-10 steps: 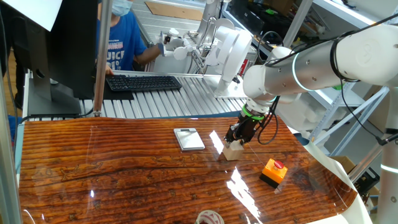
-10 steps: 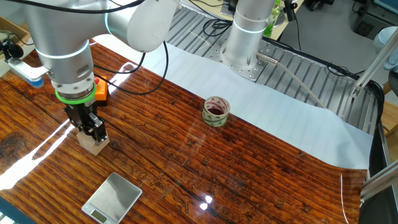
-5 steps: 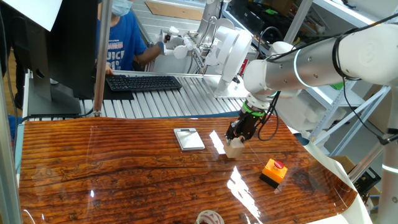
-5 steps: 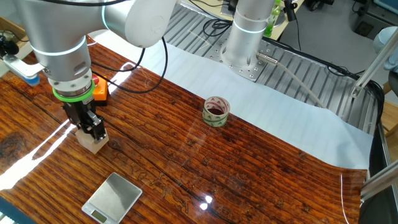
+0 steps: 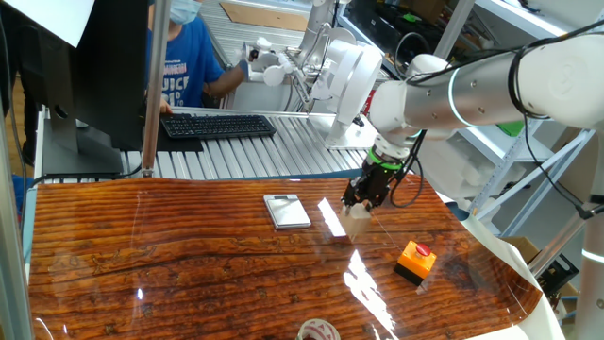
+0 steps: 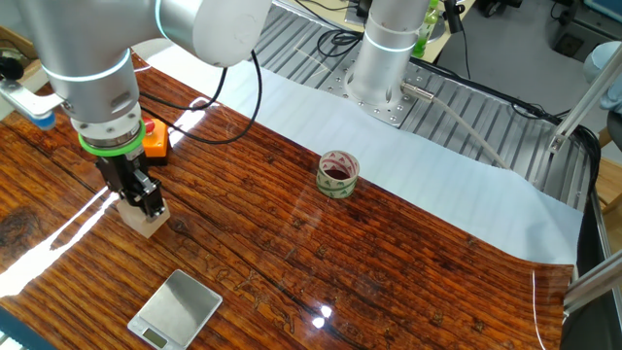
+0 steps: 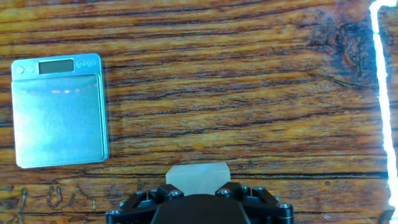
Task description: Place the block on the scale
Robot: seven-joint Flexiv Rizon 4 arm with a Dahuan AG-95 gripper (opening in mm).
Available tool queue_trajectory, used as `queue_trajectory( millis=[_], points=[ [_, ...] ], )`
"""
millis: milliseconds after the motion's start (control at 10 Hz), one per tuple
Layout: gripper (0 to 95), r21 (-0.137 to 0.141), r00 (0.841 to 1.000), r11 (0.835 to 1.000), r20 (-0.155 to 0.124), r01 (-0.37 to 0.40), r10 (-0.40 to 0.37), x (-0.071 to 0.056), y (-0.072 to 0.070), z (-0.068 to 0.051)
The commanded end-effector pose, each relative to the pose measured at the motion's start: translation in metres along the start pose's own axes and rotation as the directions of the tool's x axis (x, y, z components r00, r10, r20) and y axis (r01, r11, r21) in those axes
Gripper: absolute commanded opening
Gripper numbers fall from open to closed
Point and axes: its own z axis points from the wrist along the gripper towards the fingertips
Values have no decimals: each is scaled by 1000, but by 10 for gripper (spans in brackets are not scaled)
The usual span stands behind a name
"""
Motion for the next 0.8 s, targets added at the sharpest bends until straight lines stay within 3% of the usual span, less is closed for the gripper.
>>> queue_trajectory(
  millis=[100, 800],
  points=[
    [0, 1, 1000, 1000, 1, -16, 16, -1, 6, -5],
    [0, 10, 998, 998, -13, -63, 63, -32, 50, -28]
  ],
)
